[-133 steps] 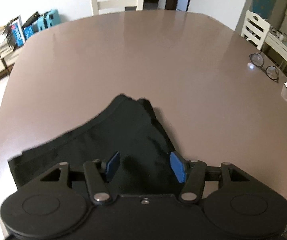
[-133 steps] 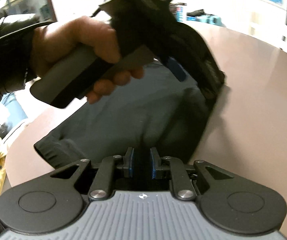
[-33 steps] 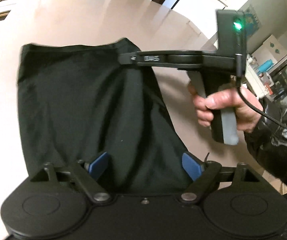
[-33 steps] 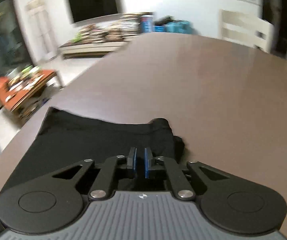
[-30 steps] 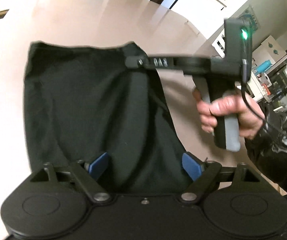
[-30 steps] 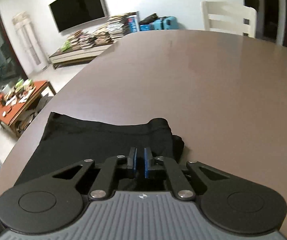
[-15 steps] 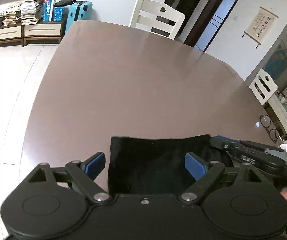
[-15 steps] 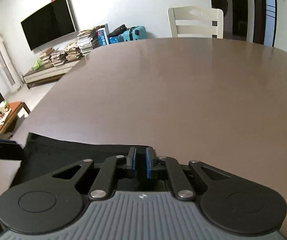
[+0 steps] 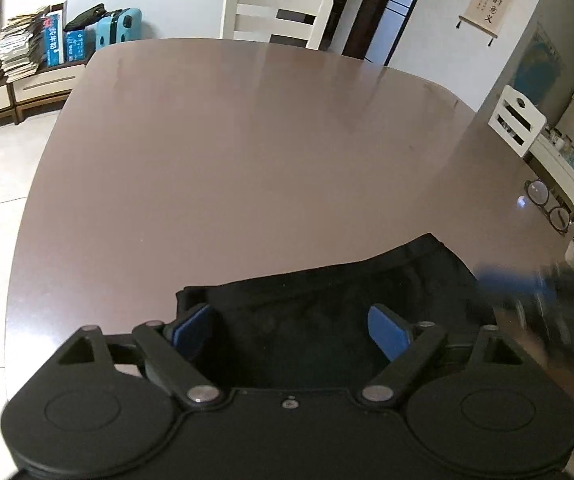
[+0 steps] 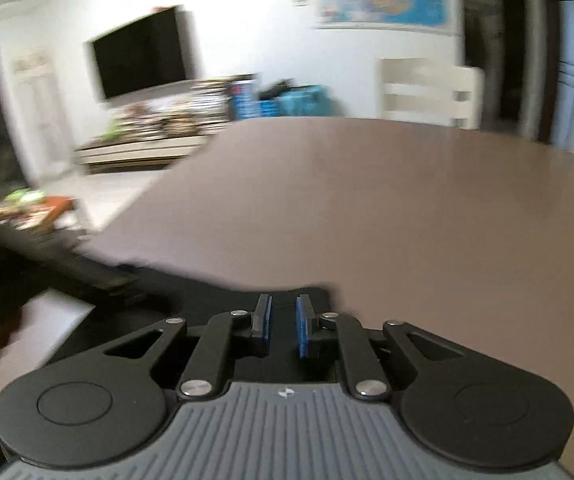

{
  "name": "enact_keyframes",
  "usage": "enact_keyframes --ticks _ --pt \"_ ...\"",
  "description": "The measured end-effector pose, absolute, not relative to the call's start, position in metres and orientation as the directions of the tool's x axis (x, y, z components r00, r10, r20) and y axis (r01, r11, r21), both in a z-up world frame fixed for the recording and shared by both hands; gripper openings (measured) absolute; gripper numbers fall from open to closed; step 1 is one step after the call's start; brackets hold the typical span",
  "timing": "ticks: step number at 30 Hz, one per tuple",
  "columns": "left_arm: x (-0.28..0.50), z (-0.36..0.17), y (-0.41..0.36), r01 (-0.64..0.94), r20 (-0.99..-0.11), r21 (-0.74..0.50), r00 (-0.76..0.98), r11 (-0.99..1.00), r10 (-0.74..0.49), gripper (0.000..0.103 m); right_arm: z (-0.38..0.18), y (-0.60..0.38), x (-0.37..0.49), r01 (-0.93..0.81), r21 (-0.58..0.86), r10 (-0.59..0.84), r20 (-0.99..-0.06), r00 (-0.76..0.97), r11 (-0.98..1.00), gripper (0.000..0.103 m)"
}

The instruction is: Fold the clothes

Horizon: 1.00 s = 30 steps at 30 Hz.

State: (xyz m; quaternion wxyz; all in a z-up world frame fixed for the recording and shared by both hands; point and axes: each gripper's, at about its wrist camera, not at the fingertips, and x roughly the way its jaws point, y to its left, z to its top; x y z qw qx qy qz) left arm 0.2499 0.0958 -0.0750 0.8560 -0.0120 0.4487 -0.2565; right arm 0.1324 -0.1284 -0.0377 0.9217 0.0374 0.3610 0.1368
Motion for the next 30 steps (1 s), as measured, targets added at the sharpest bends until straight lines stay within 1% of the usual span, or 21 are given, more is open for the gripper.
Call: enact_keyframes --ticks 1,2,5,7,9,11,16,19,22,24,25,26,27,28,29,30 --pt "0.249 -0.069 0.092 0.445 -0.751 -0.258 0.467 0.858 -0.468 0.083 -0.040 -0.126 0.120 -0.247 0.174 0.298 -0.679 0.671 0.953 0.013" --pt "0.242 -0.058 0.081 0.512 -0.726 -0.266 0.452 0.817 -0.519 0.083 -0.041 -0.126 0.115 -0.263 0.171 0.306 -0.683 0.663 0.950 0.013" --pt "0.231 -0.051 0.047 0.644 -0.725 -0.252 0.369 0.723 -0.581 0.083 -0.045 -0.119 0.083 -0.344 0.164 0.353 -0.707 0.613 0.925 0.013" --pt "0.231 -0.056 0.030 0.683 -0.742 -0.252 0.318 0.685 -0.590 0.079 -0.050 -0.110 0.066 -0.396 0.125 0.356 -0.726 0.589 0.910 0.013" --pt "0.230 -0.070 0.007 0.723 -0.787 -0.231 0.255 0.652 -0.562 0.068 -0.050 -0.106 0.060 -0.397 0.104 0.340 -0.734 0.588 0.912 0.012" --pt "0.227 -0.077 -0.003 0.740 -0.800 -0.206 0.250 0.641 -0.545 0.067 -0.050 -0.103 0.055 -0.389 0.089 0.323 -0.738 0.592 0.917 0.012" --pt "0.225 -0.079 -0.011 0.741 -0.802 -0.171 0.278 0.649 -0.529 0.065 -0.051 -0.100 0.043 -0.376 0.082 0.305 -0.753 0.583 0.923 0.012" --pt "0.231 -0.080 -0.017 0.732 -0.799 -0.158 0.299 0.662 -0.521 0.064 -0.048 -0.099 0.026 -0.379 0.089 0.308 -0.762 0.570 0.921 0.012" --pt "0.235 -0.077 -0.017 0.692 -0.799 -0.150 0.336 0.706 -0.499 0.064 -0.046 -0.094 0.015 -0.400 0.063 0.297 -0.775 0.557 0.914 0.012" --pt "0.237 -0.063 -0.008 0.656 -0.777 -0.191 0.353 0.730 -0.521 0.064 -0.042 -0.093 0.012 -0.393 0.059 0.288 -0.781 0.555 0.917 0.012" --pt "0.235 -0.059 -0.005 0.656 -0.772 -0.188 0.361 0.731 -0.523 0.063 -0.039 -0.093 0.010 -0.381 0.063 0.283 -0.781 0.556 0.922 0.012" --pt "0.232 -0.051 0.000 0.673 -0.768 -0.159 0.376 0.722 -0.519 0.057 -0.036 -0.094 0.009 -0.361 0.072 0.281 -0.772 0.571 0.930 0.012" --pt "0.228 -0.048 0.001 0.695 -0.774 -0.124 0.379 0.709 -0.507 0.041 -0.035 -0.094 0.009 -0.352 0.076 0.280 -0.769 0.575 0.933 0.012" --pt "0.228 -0.047 0.002 0.706 -0.781 -0.114 0.371 0.699 -0.502 0.031 -0.036 -0.094 0.011 -0.341 0.081 0.277 -0.767 0.578 0.937 0.012" --pt "0.227 -0.046 0.003 0.724 -0.793 -0.130 0.334 0.677 -0.510 0.011 -0.036 -0.094 0.013 -0.336 0.081 0.274 -0.766 0.581 0.938 0.012" --pt "0.226 -0.046 0.003 0.741 -0.804 -0.148 0.296 0.655 -0.516 0.006 -0.037 -0.092 0.014 -0.331 0.082 0.273 -0.763 0.586 0.940 0.012"
